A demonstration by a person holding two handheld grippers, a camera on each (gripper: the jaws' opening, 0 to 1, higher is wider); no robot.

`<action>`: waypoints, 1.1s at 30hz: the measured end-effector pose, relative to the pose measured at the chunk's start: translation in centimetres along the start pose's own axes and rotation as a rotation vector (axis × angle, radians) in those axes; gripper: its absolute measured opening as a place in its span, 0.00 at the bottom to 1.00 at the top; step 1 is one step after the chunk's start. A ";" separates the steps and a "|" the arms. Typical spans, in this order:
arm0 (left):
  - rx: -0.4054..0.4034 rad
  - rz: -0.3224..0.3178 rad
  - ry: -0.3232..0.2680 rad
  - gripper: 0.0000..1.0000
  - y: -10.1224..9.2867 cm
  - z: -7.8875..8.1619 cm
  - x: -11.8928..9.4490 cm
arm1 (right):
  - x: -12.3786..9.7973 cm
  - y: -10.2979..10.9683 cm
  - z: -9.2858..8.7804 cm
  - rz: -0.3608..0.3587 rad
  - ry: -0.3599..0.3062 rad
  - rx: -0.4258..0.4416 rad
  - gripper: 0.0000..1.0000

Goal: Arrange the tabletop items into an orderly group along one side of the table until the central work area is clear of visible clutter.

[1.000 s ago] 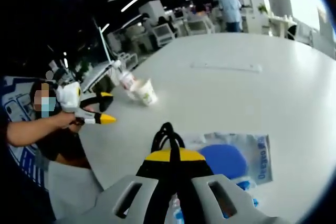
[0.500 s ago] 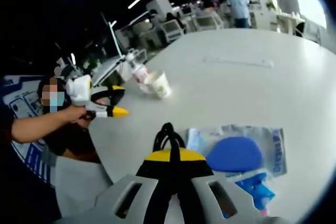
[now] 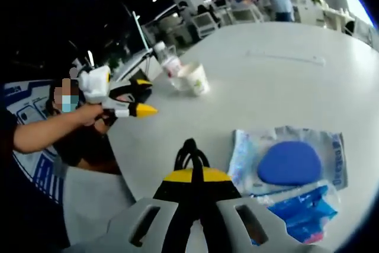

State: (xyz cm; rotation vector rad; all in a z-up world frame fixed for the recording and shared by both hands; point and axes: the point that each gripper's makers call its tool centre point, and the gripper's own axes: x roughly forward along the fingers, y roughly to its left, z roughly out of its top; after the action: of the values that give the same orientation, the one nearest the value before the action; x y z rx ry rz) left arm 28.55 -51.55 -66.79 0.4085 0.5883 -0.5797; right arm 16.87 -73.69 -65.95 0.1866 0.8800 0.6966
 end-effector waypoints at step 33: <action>0.020 0.010 -0.005 0.66 0.1 0.5 -0.9 | 2.3 -1.4 -5.5 -0.041 0.120 -0.096 0.00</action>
State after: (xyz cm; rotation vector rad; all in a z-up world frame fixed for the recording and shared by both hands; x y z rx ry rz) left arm 28.20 -51.33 -65.87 0.4285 0.5760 -0.5771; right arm 14.33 -74.00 -71.56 0.0408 0.9602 0.7155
